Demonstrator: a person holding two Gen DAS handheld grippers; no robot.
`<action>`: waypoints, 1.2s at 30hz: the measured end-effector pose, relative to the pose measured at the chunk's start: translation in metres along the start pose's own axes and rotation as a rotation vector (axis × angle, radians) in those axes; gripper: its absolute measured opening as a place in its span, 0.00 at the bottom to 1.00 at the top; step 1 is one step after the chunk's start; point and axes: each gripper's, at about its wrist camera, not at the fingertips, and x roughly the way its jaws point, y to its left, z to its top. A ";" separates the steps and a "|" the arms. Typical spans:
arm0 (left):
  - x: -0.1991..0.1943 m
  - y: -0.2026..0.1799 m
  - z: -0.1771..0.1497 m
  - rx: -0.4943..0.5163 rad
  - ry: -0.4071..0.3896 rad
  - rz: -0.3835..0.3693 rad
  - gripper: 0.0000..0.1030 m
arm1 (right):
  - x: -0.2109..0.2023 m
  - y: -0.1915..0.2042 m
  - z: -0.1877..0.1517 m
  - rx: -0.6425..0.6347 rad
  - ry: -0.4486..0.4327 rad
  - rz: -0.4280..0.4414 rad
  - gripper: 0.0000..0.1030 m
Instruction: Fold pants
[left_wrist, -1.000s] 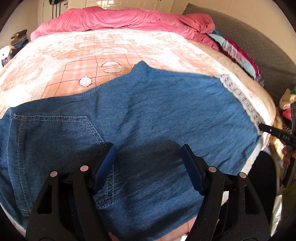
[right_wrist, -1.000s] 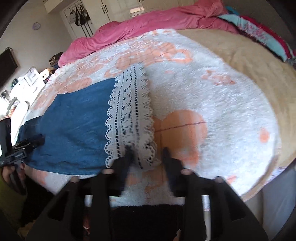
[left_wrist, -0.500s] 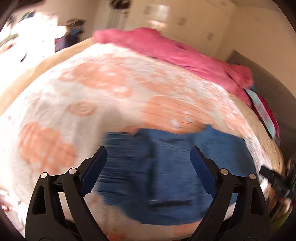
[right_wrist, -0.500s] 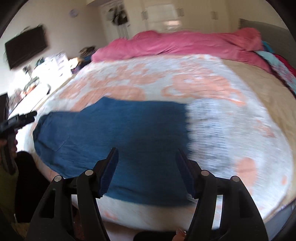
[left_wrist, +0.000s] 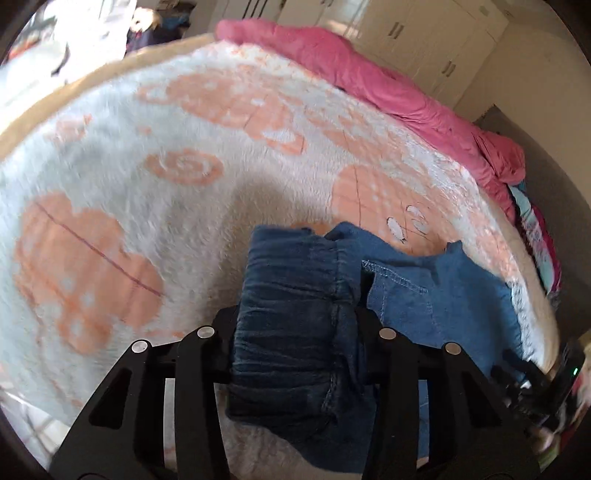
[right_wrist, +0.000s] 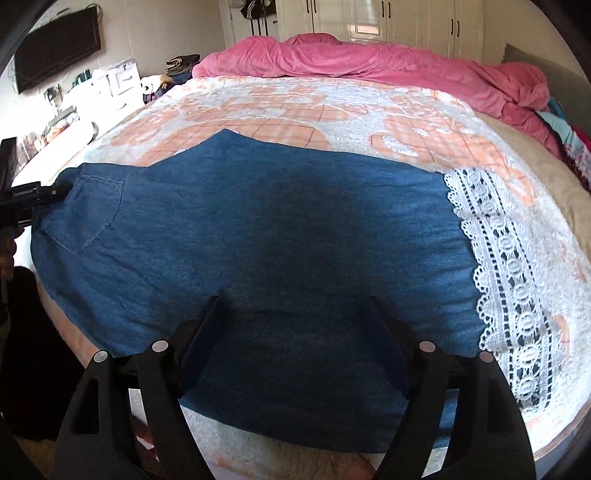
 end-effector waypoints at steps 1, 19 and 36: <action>-0.001 -0.003 0.000 0.019 -0.005 0.021 0.34 | 0.000 0.000 -0.001 0.000 -0.002 0.000 0.75; -0.061 -0.031 0.006 0.079 -0.191 0.077 0.73 | -0.036 -0.014 -0.015 0.139 -0.096 0.020 0.75; 0.035 -0.124 -0.066 0.498 0.055 0.082 0.86 | -0.038 -0.036 -0.029 0.160 -0.033 -0.183 0.75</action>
